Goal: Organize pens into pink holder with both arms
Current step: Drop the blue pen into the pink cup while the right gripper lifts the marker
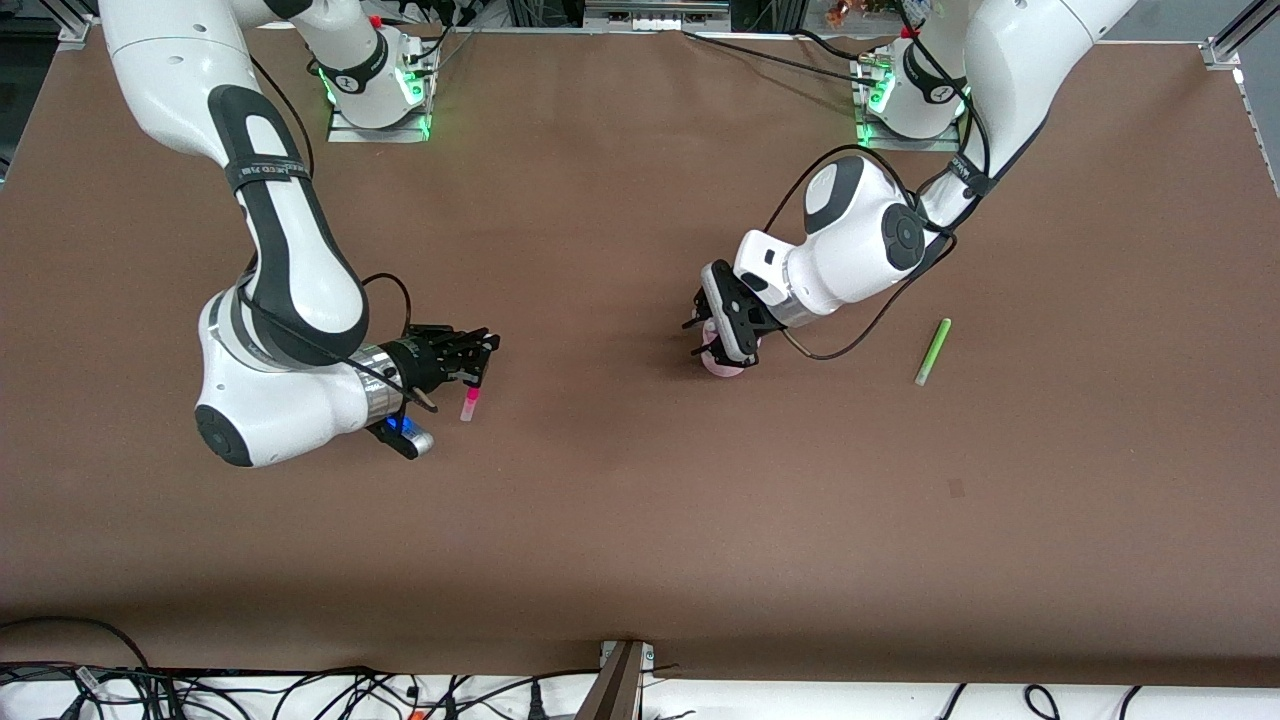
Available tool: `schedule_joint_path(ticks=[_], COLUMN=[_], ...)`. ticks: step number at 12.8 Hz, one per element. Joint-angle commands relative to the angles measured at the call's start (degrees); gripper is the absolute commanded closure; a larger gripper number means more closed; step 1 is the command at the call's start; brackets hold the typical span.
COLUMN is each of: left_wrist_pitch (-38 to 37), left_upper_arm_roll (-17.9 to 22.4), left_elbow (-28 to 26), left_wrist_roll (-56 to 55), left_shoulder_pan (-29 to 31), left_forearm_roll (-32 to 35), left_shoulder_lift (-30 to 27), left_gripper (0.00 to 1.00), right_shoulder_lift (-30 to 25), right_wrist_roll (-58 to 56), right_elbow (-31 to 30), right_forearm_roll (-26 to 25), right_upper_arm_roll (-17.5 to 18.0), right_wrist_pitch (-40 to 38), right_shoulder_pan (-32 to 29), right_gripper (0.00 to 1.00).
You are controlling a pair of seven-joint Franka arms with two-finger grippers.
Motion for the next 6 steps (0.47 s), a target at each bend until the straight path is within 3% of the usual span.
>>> schedule_joint_path(ticks=[1,6], left_wrist_pitch=[-4.9,-29.0], left_upper_arm_roll=[-2.0,-3.2], left_elbow=[0.4,7.1], left_wrist_roll=[-1.7,-9.3], left_shoulder_pan=[3.0,9.8], left_forearm_roll=[-1.9,-1.2], left_shoulder_lift=[-3.1,-5.6], left_gripper=[0.00,0.00], right_shoulder_lift=[-0.6,-0.5], right_wrist_roll=[6.5,18.9], right_elbow=[2.6,2.9], right_forearm_roll=[1.0,2.9], right_upper_arm_roll=[1.6,8.6], right_wrist_pitch=[-1.7,1.3], right_shoulder_pan=[-0.2,-0.2], right_gripper=[1.00,1.00])
